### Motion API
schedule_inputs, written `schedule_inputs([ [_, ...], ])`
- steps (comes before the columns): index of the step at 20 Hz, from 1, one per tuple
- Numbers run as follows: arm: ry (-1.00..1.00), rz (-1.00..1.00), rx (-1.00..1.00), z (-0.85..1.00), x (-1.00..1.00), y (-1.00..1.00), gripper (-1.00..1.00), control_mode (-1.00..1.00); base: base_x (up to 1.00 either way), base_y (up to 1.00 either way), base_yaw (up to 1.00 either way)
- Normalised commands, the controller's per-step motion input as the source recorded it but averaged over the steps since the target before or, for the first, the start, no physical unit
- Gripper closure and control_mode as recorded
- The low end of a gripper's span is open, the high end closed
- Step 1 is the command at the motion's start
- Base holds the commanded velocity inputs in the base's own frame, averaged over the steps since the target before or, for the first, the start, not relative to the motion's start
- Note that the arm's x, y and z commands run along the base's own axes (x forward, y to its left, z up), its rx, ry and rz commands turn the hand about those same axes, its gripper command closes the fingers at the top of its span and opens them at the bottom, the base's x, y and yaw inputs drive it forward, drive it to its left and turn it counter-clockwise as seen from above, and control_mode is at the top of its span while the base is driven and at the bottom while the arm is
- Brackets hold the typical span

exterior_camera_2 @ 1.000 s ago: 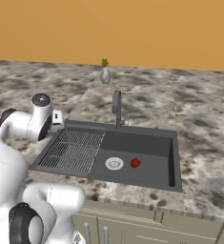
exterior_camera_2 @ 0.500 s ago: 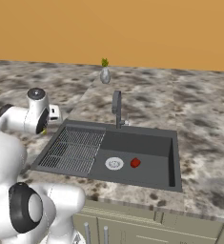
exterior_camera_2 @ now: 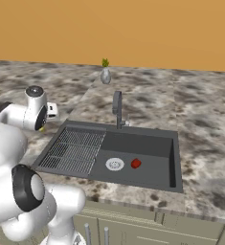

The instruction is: Remove the lemon wedge and bell pepper from the sink. Then move the bowl and cup from the counter to the sink for washing.

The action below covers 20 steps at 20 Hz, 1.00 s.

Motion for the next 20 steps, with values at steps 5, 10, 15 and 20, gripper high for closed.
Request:
schedule_inputs([
  [5,0.0,0.01,0.0,-0.06,0.21,0.25,1.0,-1.0,0.0,0.0,0.0],
  [10,0.0,0.02,0.0,-0.09,0.19,0.23,1.0,-1.0,0.0,0.0,0.0],
  [15,0.0,0.02,0.0,-0.13,0.17,0.22,1.0,-1.0,0.0,0.0,0.0],
  [20,0.0,0.01,0.0,-0.15,0.12,0.18,1.0,-1.0,0.0,0.0,0.0],
])
